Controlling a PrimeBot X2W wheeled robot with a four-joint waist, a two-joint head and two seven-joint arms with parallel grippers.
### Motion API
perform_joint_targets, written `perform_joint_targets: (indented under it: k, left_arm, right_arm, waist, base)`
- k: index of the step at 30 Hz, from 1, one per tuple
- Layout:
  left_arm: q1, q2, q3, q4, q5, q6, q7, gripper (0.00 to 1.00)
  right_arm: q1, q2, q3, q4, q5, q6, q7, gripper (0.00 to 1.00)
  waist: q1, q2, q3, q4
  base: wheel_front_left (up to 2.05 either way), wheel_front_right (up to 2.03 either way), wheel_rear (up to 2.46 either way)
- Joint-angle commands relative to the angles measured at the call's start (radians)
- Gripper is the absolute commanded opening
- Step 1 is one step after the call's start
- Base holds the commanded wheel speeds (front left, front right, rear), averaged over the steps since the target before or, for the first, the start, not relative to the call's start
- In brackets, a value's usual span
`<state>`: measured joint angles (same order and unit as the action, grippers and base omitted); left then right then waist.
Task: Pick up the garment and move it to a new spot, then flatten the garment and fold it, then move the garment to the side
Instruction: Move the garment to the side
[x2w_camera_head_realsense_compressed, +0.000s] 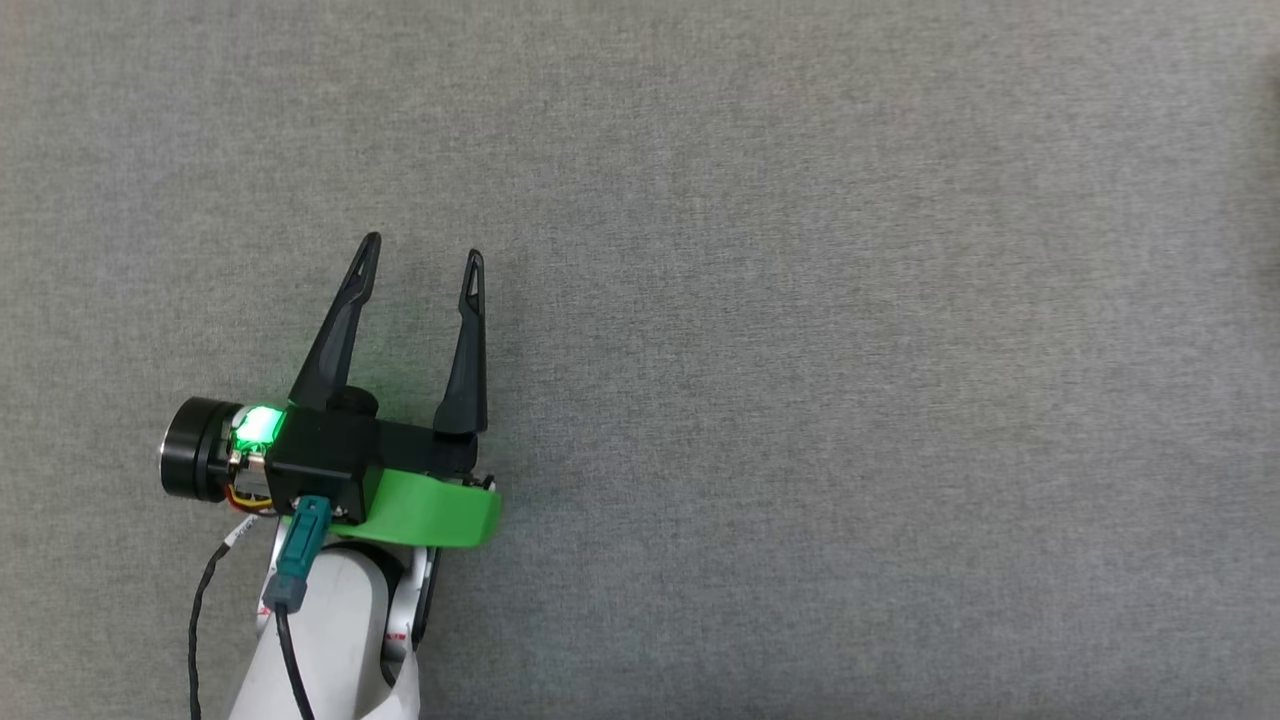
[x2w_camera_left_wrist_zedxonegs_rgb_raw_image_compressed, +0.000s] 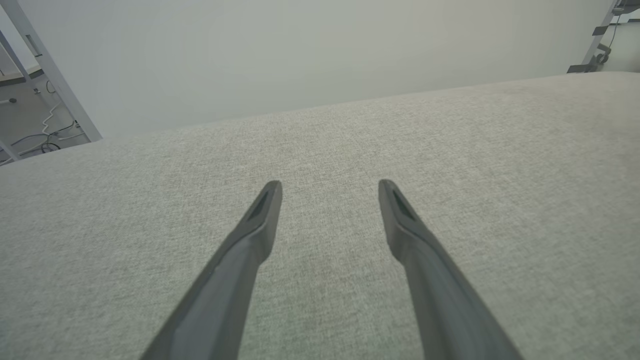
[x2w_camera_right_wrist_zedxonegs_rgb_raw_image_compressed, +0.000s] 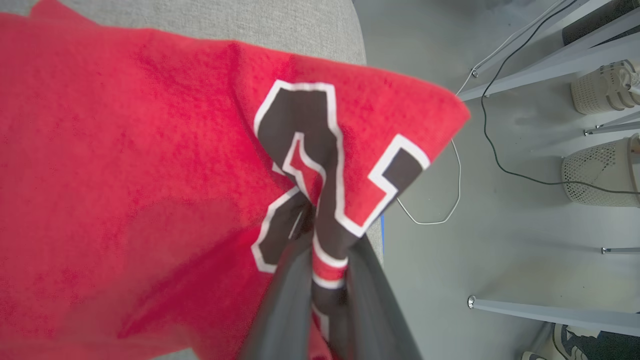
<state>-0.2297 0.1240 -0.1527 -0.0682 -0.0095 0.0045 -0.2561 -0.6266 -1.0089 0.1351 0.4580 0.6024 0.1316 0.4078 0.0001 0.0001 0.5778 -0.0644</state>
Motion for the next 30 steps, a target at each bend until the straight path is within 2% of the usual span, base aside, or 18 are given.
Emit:
perform_joint_targets:
  k: [1,8,9,10,16,22,26,30]
  left_arm:
    - [-0.023,0.007,0.0,-0.004,0.011,0.004,-0.006,1.0]
    - [-0.028,0.008,-0.004,0.003,0.007,0.012,-0.006,1.0]
    - [-0.026,0.008,-0.003,0.004,0.006,0.015,-0.006,1.0]
    - [-0.022,0.009,-0.002,0.006,0.005,0.017,-0.006,1.0]
    - [0.013,0.006,-0.009,0.021,-0.002,0.022,-0.006,1.0]
    - [0.055,0.001,-0.005,0.03,-0.011,0.031,-0.006,1.0]
    - [0.086,-0.002,0.004,0.04,-0.023,0.034,-0.006,1.0]
    - [0.117,-0.008,0.019,0.049,-0.035,0.038,-0.006,1.0]
  right_arm:
    - [-0.021,-0.002,-0.011,0.017,-0.024,-0.001,-0.005,0.0]
    - [-0.045,0.033,-0.045,0.097,-0.079,-0.001,-0.034,0.0]
    - [-0.047,0.042,-0.05,0.107,-0.081,-0.001,-0.037,0.14]
    - [-0.047,0.052,-0.052,0.116,-0.083,-0.001,-0.04,1.0]
    - [-0.024,0.063,-0.077,0.123,-0.136,-0.001,-0.151,1.0]
    - [0.013,0.093,-0.139,0.052,-0.219,-0.001,-0.35,1.0]
    - [0.041,0.178,-0.196,-0.037,-0.273,-0.001,-0.479,1.0]
    - [0.086,0.317,-0.243,-0.166,-0.342,-0.001,-0.566,1.0]
  waist:
    - [-0.0001,-0.0001,0.031,0.021]
    - [-0.0001,-0.0001,0.022,0.023]
    - [-0.0001,-0.0001,0.015,0.022]
    - [-0.0001,-0.0001,0.003,0.021]
    - [-0.0001,-0.0001,-0.102,0.024]
    - [-0.0001,-0.0001,-0.194,0.035]
    - [-0.0001,-0.0001,-0.248,0.044]
    - [-0.0001,-0.0001,-0.296,0.057]
  base:
    - [0.0,0.0,0.0]
    - [0.0,0.0,0.0]
    - [0.0,0.0,0.0]
    - [0.0,0.0,0.0]
    - [0.0,0.0,0.0]
    - [0.0,0.0,0.0]
    - [0.0,0.0,0.0]
    - [0.0,0.0,0.0]
